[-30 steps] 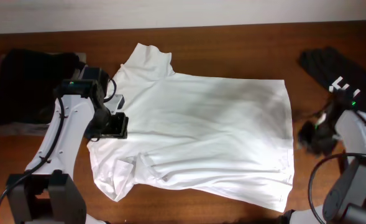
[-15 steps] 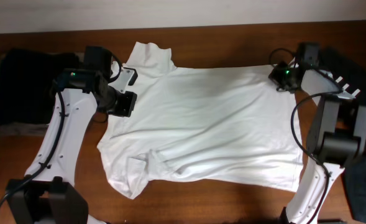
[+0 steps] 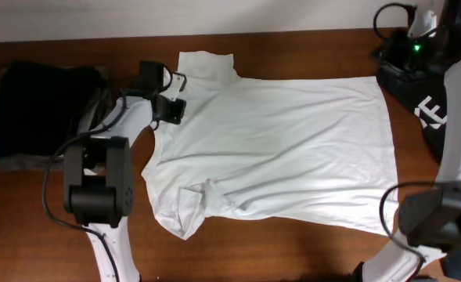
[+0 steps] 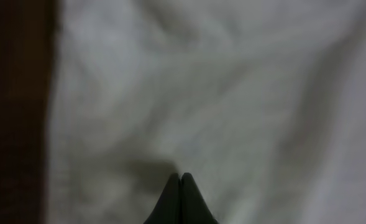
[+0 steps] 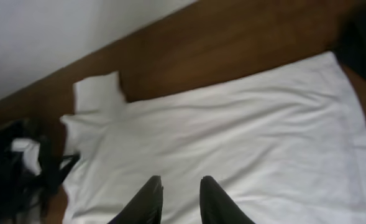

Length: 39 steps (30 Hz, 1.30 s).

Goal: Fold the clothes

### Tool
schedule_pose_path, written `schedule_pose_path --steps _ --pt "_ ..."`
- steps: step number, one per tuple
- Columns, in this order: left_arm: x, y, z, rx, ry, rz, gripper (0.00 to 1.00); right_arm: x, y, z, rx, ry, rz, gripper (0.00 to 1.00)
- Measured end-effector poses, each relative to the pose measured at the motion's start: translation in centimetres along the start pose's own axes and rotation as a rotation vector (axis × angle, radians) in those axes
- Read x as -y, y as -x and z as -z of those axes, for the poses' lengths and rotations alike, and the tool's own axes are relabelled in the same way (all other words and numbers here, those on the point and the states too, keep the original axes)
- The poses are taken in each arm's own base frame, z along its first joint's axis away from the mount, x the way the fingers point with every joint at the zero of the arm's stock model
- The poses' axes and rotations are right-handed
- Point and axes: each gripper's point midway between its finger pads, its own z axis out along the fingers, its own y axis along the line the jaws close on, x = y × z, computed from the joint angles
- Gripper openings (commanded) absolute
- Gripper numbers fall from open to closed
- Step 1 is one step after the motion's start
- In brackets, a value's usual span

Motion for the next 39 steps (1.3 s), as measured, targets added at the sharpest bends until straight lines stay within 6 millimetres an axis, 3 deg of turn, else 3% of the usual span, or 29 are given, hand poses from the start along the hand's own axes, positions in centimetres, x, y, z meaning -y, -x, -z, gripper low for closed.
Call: schedule_pose_path --steps 1,4,7,9,10,12,14,18,19,21,23,25,27,28,30,32,33,34,35,36,39 --pt "-0.6 0.1 -0.3 0.004 0.03 -0.001 0.0 -1.8 -1.4 0.3 -0.038 0.016 0.018 0.25" --pt "-3.9 1.2 -1.0 0.044 0.15 0.004 0.0 -3.3 -3.0 -0.5 -0.095 0.024 0.036 0.25" --pt "-10.5 0.8 -0.2 0.061 0.2 0.11 0.01 -4.9 -4.1 -1.4 -0.121 -0.005 0.088 0.26" --pt "-12.5 0.7 0.3 0.038 0.194 0.149 0.1 -4.4 -5.0 -2.0 -0.146 -0.052 0.083 0.33" --pt "-12.9 2.1 1.0 0.046 0.19 0.151 0.16 -3.5 -5.7 -2.4 -0.171 -0.093 0.062 0.33" --pt "-11.8 4.2 3.2 0.017 0.162 0.142 0.24 -1.0 -7.5 -3.4 -0.237 -0.181 0.022 0.34" --pt "-10.4 7.6 7.2 0.038 0.146 0.115 0.26 2.4 -10.1 -5.0 -0.325 -0.258 -0.045 0.34" --pt "-7.5 8.7 17.9 -0.035 0.115 0.109 0.26 10.6 -17.1 -8.2 -0.497 -0.352 -0.223 0.2" --pt "-7.0 9.0 20.5 -0.015 0.122 0.106 0.23 11.4 -17.7 -8.8 -0.498 -0.354 -0.235 0.11" --pt "-5.6 7.5 25.1 -0.042 0.116 0.126 0.23 14.0 -19.3 -11.8 -0.438 -0.365 -0.274 0.08" --pt "-5.3 8.1 27.5 0.017 0.132 0.152 0.23 16.0 -19.6 -13.5 -0.359 -0.386 -0.297 0.07" --pt "-4.9 8.3 29.2 0.053 0.139 0.17 0.24 17.7 -20.2 -13.7 -0.33 -0.432 -0.34 0.07" --pt "-4.3 8.1 31.9 0.094 0.147 0.177 0.25 18.6 -19.5 -13.7 -0.288 -0.453 -0.358 0.07" --pt "-3.9 7.3 33.3 0.092 0.154 0.18 0.28 19.0 -19.2 -13.7 -0.276 -0.462 -0.364 0.07" --pt "-2.5 3.8 36.1 0.049 0.168 0.195 0.31 20.6 -18.8 -12.9 -0.254 -0.494 -0.4 0.04" --pt "-1.3 -0.3 36.1 -0.051 0.156 0.238 0.32 23.1 -19.3 -10.9 -0.283 -0.521 -0.503 0.1" --pt "-0.7 -3.5 34.3 -0.17 0.136 0.283 0.32 24.3 -19.5 -9.5 -0.299 -0.505 -0.587 0.12" --pt "-0.4 -4.9 32.5 -0.236 0.116 0.309 0.33 24.1 -19.3 -8.4 -0.315 -0.451 -0.637 0.22" --pt "0.5 -7.7 29.8 -0.365 0.069 0.348 0.33 23.2 -17.7 -7.0 -0.281 -0.376 -0.653 0.24" --pt "0.7 -8.9 28.1 -0.414 0.048 0.366 0.37 22.3 -16.8 -6.1 -0.264 -0.339 -0.639 0.28" --pt "2.1 -14.1 22.0 -0.555 -0.012 0.437 0.44 16.0 -14.7 -0.6 -0.169 -0.229 -0.541 0.31"
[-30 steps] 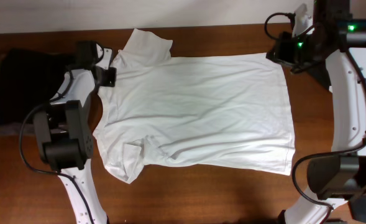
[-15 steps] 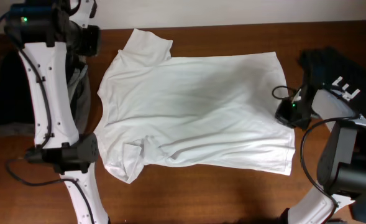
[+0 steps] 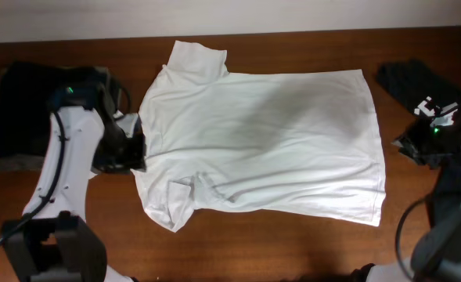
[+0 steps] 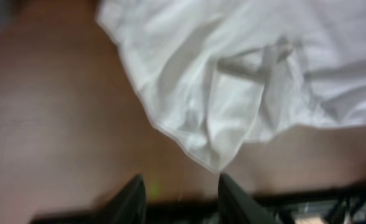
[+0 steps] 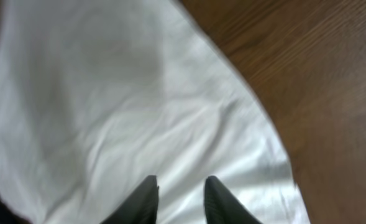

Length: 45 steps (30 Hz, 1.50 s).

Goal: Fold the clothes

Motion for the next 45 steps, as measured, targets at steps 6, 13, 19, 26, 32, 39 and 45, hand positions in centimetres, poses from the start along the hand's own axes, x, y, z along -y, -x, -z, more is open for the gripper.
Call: schedule_pose_path --steps 6,13,19,26,32,39,45 --pt "4.6 -0.7 -12.2 0.044 -0.238 -0.187 0.59 -5.1 -5.0 0.7 -0.068 0.005 0.225 0.31" --pt "6.7 -1.2 -13.2 0.053 -0.242 -0.33 0.54 -4.6 -5.3 0.5 -0.066 -0.055 0.249 0.32" --pt "5.6 -0.9 -13.6 0.06 -0.163 -0.35 0.01 -4.3 -5.4 0.5 -0.071 -0.07 0.247 0.36" --pt "5.3 2.3 -6.7 0.151 -0.05 -0.375 0.25 1.9 -6.3 -1.2 -0.114 -0.226 0.078 0.36" --pt "4.9 2.3 -5.2 0.168 -0.014 -0.378 0.56 3.5 -6.5 -1.5 -0.126 -0.247 0.035 0.36" --pt "6.9 0.1 -11.4 0.154 -0.032 -0.478 0.49 3.4 -6.2 -1.6 -0.111 -0.242 0.039 0.36" --pt "6.7 -1.3 -14.3 0.073 0.01 -0.512 0.01 3.4 -6.2 -1.6 -0.112 -0.243 0.039 0.37"
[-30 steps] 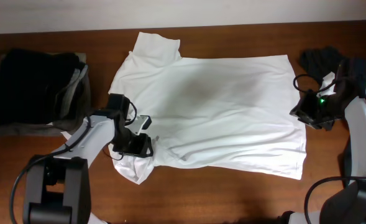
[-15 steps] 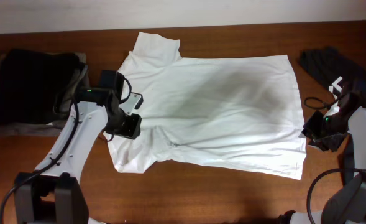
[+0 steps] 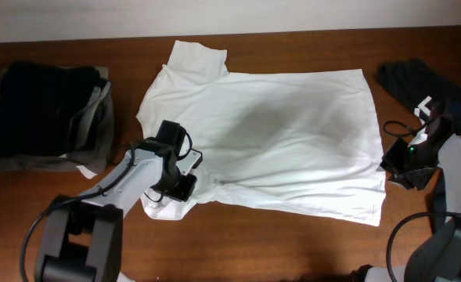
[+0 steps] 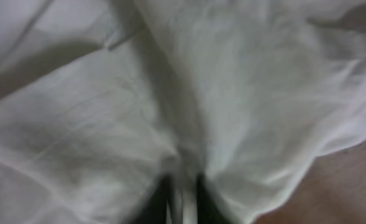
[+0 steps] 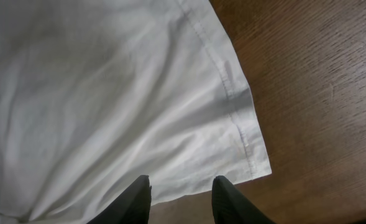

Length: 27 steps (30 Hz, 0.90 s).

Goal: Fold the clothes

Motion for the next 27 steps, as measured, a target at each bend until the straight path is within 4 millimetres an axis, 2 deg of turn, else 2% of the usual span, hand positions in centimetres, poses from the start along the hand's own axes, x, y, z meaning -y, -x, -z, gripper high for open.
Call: schedule_pose_path --steps 1,3,7,9,10,11,12,13,14,16,17,18,21,23,24,25,27 --pt "-0.1 -0.7 0.0 -0.032 0.009 0.006 0.01 0.0 0.0 0.0 0.0 0.0 0.0 0.37" --pt "-0.9 -1.6 1.4 -0.103 0.064 0.028 0.0 0.0 0.0 0.0 0.0 0.0 0.0 0.37" --pt "-3.6 1.3 7.3 -0.061 0.244 0.062 0.0 0.0 0.0 0.0 -0.001 -0.002 -0.001 0.37" --pt "-5.3 0.9 8.2 -0.07 0.339 0.11 0.04 0.1 0.0 0.0 -0.001 -0.003 -0.001 0.38" --pt "-5.8 0.5 8.4 -0.083 0.358 0.129 0.24 0.1 0.0 0.0 -0.001 -0.003 0.0 0.38" --pt "-6.0 0.1 8.5 -0.096 0.363 0.143 0.28 0.1 0.0 0.0 -0.001 -0.003 -0.001 0.38" --pt "-6.1 -0.6 8.6 -0.123 0.367 0.156 0.52 0.1 0.0 0.0 -0.001 -0.003 -0.001 0.38" --pt "-6.1 -1.5 8.7 -0.154 0.373 0.185 0.58 0.1 0.0 0.0 -0.001 -0.003 0.0 0.38" --pt "-6.1 -1.5 8.8 -0.153 0.377 0.193 0.62 0.0 0.1 0.0 0.005 -0.001 0.001 0.38" --pt "-6.2 -0.3 8.6 -0.098 0.375 0.215 0.62 0.0 0.2 0.0 0.01 0.001 0.002 0.39" --pt "-5.9 1.6 8.2 -0.019 0.338 0.215 0.62 0.0 0.3 0.0 0.012 0.001 0.002 0.38" --pt "-5.6 2.4 7.9 0.015 0.311 0.214 0.63 0.0 0.3 0.0 0.013 0.001 0.002 0.38" --pt "-5.3 1.9 6.0 0.011 0.281 0.213 0.63 -0.1 0.4 -0.1 0.015 0.002 0.003 0.39" --pt "-5.5 3.3 4.6 0.075 0.259 0.197 0.62 -0.1 0.4 -0.1 0.018 0.003 0.004 0.39" --pt "-5.1 4.2 2.6 0.086 0.211 0.154 0.62 -0.1 0.4 -0.1 0.017 0.003 0.004 0.39" --pt "-4.8 4.1 1.3 0.063 0.187 0.129 0.61 -0.1 0.4 -0.1 0.016 0.003 0.003 0.38" --pt "-4.9 4.7 0.3 0.069 0.179 0.092 0.58 -0.1 0.4 -0.1 0.015 0.002 0.002 0.39"
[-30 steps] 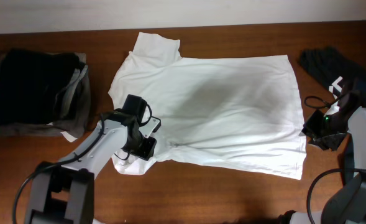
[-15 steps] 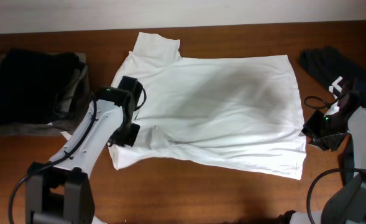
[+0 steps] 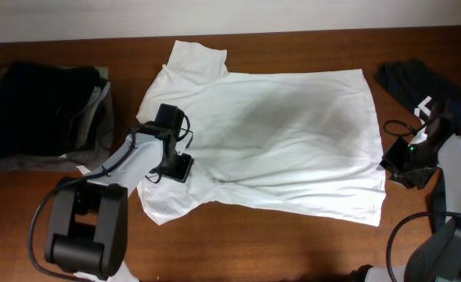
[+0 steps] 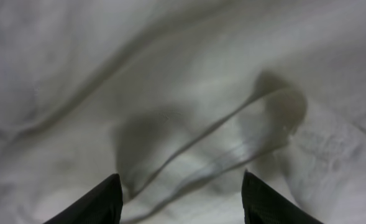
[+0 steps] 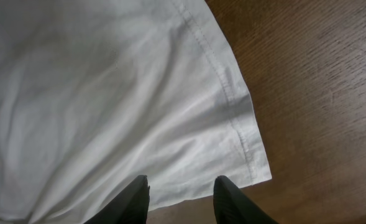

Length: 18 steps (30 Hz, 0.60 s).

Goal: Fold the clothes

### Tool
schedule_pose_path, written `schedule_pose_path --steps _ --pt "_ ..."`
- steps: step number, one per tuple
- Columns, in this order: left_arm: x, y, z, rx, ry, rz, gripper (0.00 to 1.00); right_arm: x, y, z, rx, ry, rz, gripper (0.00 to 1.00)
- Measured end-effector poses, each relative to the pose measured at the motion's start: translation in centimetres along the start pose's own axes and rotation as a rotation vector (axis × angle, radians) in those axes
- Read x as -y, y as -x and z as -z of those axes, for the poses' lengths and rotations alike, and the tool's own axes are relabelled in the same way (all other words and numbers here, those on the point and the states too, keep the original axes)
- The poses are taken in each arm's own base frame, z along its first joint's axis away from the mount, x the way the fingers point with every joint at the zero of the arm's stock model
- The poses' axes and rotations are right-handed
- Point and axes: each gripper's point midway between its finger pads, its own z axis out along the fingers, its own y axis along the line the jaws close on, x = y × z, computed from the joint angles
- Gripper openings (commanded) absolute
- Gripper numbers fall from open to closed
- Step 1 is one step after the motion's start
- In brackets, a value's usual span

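Observation:
A white T-shirt [image 3: 269, 141] lies spread flat on the brown table, its collar end at the left and its hem at the right. My left gripper [image 3: 175, 162] sits low over the shirt beside the lower sleeve [image 3: 166, 205]. In the left wrist view the left gripper [image 4: 180, 200] is wide open over a raised wrinkle [image 4: 232, 134], holding nothing. My right gripper [image 3: 403, 162] hovers at the hem's lower right corner. In the right wrist view the right gripper [image 5: 183, 200] is open, with the hem corner [image 5: 254, 168] just ahead of its fingers.
A stack of dark folded clothes [image 3: 46, 113] sits at the left edge of the table. Another dark garment [image 3: 410, 82] lies at the back right, near the right arm. Bare wood [image 3: 293, 251] runs along the table's front.
My left gripper was pinched nearly shut on bunched fabric at the lower sleeve; now it is wide open, a little farther back, and that sleeve lies flatter. The right gripper has barely moved.
First my left gripper was shut on the shirt near the upper sleeve, with the shirt farther right. Then the shirt lay farther left, the lower sleeve crumpled, both grippers open beside it. Then the left pinched that sleeve; now it is open and the sleeve lies spread.

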Motion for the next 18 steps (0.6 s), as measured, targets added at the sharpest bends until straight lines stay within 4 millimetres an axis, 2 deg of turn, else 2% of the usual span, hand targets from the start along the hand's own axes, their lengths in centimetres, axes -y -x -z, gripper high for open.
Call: schedule_pose_path --steps 1,3,4,5,7,10,11,13,15,16,18 --pt "0.1 0.1 -0.1 0.002 -0.004 -0.019 0.47 0.0 0.0 0.0 0.0 0.0 0.0 0.39" --pt "0.2 -0.1 -0.1 -0.003 -0.009 -0.04 0.36 0.0 0.0 0.0 0.0 0.0 0.0 0.38" --pt "0.3 -0.5 -0.1 -0.023 -0.018 -0.047 0.23 0.0 0.0 0.0 0.0 0.0 0.0 0.38" --pt "0.5 -1.1 -0.1 -0.047 -0.026 -0.055 0.16 0.0 0.0 0.0 0.0 0.0 0.0 0.38" --pt "0.6 -2.0 0.0 -0.083 -0.035 -0.059 0.13 0.0 0.0 0.0 0.0 0.0 0.0 0.38" --pt "0.7 -2.2 0.0 -0.09 -0.038 -0.062 0.04 0.0 0.0 0.0 0.0 0.0 0.001 0.39" --pt "0.7 -2.5 0.3 -0.107 -0.041 -0.061 0.04 0.0 0.0 0.0 0.0 0.0 0.001 0.39" --pt "0.6 -2.1 1.5 -0.122 -0.042 -0.063 0.04 0.0 0.0 0.0 -0.001 -0.001 0.0 0.41" --pt "0.2 -1.3 3.3 -0.129 -0.028 -0.064 0.11 0.2 0.1 0.0 0.003 -0.008 -0.001 0.41" --pt "-0.1 -1.0 4.5 -0.14 -0.018 -0.065 0.03 0.2 0.1 0.0 0.006 -0.011 0.0 0.41" --pt "-0.2 -0.3 5.0 -0.12 -0.009 -0.064 0.0 0.3 0.1 0.0 0.007 -0.015 0.0 0.44"
